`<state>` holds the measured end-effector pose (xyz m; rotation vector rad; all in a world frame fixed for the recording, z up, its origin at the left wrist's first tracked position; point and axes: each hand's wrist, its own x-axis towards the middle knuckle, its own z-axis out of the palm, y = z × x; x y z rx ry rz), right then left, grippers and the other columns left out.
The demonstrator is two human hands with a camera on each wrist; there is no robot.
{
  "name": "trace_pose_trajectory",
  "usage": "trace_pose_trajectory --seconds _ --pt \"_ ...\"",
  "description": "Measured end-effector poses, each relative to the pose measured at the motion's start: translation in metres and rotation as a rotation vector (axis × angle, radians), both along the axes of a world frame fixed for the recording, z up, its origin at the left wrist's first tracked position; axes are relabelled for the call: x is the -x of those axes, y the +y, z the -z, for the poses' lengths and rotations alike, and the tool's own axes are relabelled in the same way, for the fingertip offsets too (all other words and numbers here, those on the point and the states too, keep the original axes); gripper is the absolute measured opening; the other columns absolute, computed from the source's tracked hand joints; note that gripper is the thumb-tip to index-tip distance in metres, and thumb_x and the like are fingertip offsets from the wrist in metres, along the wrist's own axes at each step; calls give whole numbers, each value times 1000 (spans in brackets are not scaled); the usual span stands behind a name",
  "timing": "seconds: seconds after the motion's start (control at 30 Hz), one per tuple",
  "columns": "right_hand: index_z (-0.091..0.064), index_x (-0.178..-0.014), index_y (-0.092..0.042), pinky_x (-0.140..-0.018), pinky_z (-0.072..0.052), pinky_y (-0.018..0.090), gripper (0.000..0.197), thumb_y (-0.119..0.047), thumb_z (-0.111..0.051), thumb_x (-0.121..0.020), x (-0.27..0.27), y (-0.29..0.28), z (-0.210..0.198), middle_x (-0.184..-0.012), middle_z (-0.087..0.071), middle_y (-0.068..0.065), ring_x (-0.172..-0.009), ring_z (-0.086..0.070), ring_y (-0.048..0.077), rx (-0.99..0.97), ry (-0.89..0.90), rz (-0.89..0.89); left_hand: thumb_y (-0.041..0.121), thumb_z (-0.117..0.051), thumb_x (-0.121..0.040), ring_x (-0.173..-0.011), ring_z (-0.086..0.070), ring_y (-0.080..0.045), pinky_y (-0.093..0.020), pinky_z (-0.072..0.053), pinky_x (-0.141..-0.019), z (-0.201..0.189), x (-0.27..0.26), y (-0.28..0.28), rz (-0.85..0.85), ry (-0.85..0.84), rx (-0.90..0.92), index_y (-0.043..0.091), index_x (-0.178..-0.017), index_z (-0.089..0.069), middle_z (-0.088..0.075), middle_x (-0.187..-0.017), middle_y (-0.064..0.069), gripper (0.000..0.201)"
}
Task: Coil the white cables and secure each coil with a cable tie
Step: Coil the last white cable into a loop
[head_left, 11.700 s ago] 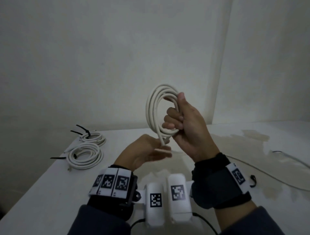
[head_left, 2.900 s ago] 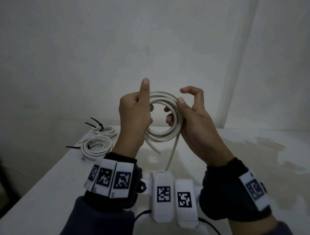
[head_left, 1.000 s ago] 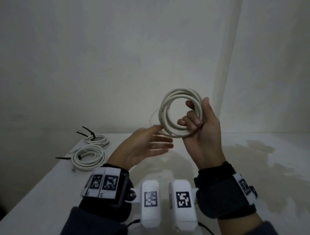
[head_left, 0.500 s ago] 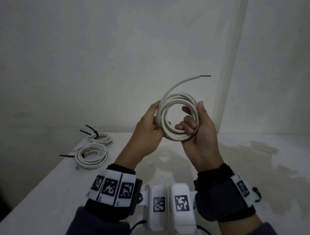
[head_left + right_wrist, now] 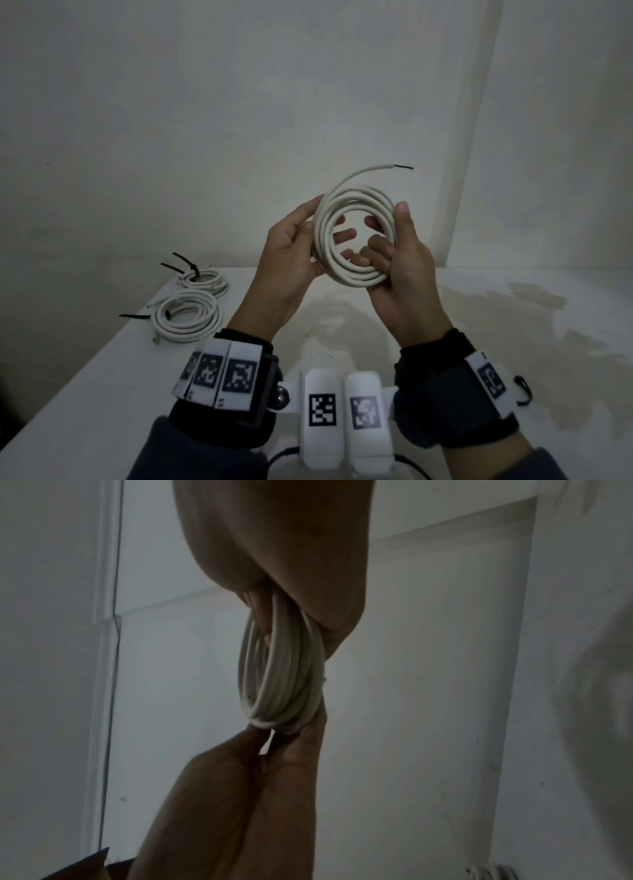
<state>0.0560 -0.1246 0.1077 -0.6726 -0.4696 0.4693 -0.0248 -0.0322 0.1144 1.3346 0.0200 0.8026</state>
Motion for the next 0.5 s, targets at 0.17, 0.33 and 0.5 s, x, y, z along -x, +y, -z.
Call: trace_pose_trajectory --seconds 0.17,0.33,0.5 --pt "-60 -86 -5 -40 -34 18 42 -42 -45 -98 -4 -3 -1 -45 -26 -8 -36 -27 4 41 -34 -58 2 -39 -100 -91 -72 -22 -32 -59 -71 0 6 8 -58 57 -128 12 -127 -54 -72 -103 -11 33" --pt "-60 -87 -2 -40 -33 21 41 -39 -47 -98 -6 0 1 -43 -30 -8 -36 -26 6 177 -120 -25 3 -49 -94 -74 -73 -18 -39 -61 -72 0 12 27 -361 297 -619 5 -109 -62 -73 -84 -12 20" --pt "-60 -84 -2 -40 -33 21 41 -38 -47 -99 -5 5 6 -43 -27 -7 -36 -24 6 201 -100 -54 4 -62 -81 -65 -71 -18 -39 -59 -75 3 16 38 -583 279 -725 13 -88 -71 -73 -69 -8 14"
